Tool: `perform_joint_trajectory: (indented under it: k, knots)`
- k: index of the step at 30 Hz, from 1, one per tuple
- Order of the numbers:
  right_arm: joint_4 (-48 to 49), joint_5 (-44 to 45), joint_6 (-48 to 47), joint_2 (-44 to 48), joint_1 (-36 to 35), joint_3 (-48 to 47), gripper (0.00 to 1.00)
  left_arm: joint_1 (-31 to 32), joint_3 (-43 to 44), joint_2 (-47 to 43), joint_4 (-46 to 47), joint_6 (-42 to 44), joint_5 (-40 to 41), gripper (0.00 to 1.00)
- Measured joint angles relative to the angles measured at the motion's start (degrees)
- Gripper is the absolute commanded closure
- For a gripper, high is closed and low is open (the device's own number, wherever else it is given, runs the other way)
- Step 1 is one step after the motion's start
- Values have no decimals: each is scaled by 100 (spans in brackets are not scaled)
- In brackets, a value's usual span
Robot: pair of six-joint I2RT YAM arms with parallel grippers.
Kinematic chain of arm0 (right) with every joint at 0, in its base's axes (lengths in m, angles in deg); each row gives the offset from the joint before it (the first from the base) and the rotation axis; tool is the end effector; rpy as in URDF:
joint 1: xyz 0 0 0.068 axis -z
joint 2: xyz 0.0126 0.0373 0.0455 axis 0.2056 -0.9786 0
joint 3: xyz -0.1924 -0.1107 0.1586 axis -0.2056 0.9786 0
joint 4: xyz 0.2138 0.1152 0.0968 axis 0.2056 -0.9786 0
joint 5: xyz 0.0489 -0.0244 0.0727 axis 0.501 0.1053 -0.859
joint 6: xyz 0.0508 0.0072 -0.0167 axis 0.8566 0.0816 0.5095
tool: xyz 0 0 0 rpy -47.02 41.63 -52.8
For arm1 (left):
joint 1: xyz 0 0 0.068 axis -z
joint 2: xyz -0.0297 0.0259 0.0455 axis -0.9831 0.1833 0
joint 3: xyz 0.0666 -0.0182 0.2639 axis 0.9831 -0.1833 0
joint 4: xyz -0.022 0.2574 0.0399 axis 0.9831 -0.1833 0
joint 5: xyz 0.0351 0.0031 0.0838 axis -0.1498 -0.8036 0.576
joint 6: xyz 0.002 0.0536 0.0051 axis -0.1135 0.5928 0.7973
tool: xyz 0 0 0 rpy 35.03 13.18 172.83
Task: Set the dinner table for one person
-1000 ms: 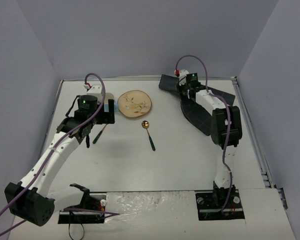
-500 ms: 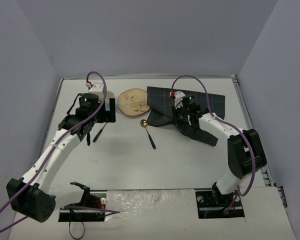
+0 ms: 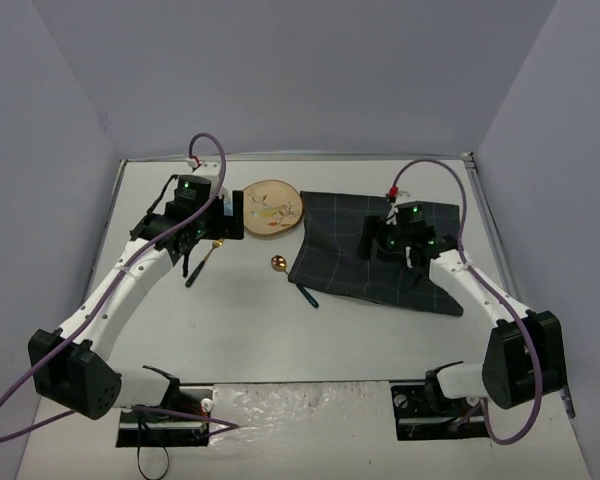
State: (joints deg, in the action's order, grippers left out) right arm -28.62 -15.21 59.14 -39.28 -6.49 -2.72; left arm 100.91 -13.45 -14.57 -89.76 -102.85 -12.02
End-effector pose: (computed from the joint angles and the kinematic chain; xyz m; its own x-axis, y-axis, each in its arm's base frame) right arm 0.2751 0.0976 0.2473 -0.6391 0.0811 -0.7649 -0.2728 0.9058 0.3241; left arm 0.2676 -0.1048 0.3513 -0.6018 -0.0897 -0.7936 0.1824 0.9520 -0.2459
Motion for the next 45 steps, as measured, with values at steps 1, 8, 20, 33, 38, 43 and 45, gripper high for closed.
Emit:
perform_joint_trajectory:
  k: [1, 8, 20, 33, 38, 43, 45]
  knots:
    - [2, 12, 41, 0, 189, -176, 15, 39, 102, 90, -20, -17, -37, 3]
    - [37, 660, 224, -574, 1030, -1240, 14, 259, 420, 423, -125, -30, -128, 3]
    - [487, 1307, 242, -3513, 1301, -2202, 13, 259, 15, 122, -129, 223, 196, 3]
    - [939, 1179, -963, -5173, 1738, -4303, 12, 257, -26, -36, -131, 462, 709, 3]
    - [843, 910, -1514, -5739, 1805, -5200, 11, 257, -28, -15, -126, 510, 733, 3]
    - [668, 722, -1982, -6107, 1810, -5864, 11, 255, -30, 49, -125, 526, 747, 3]
    - [552, 677, -2072, -6121, 1810, -5943, 10, 252, -30, 58, -125, 528, 758, 3]
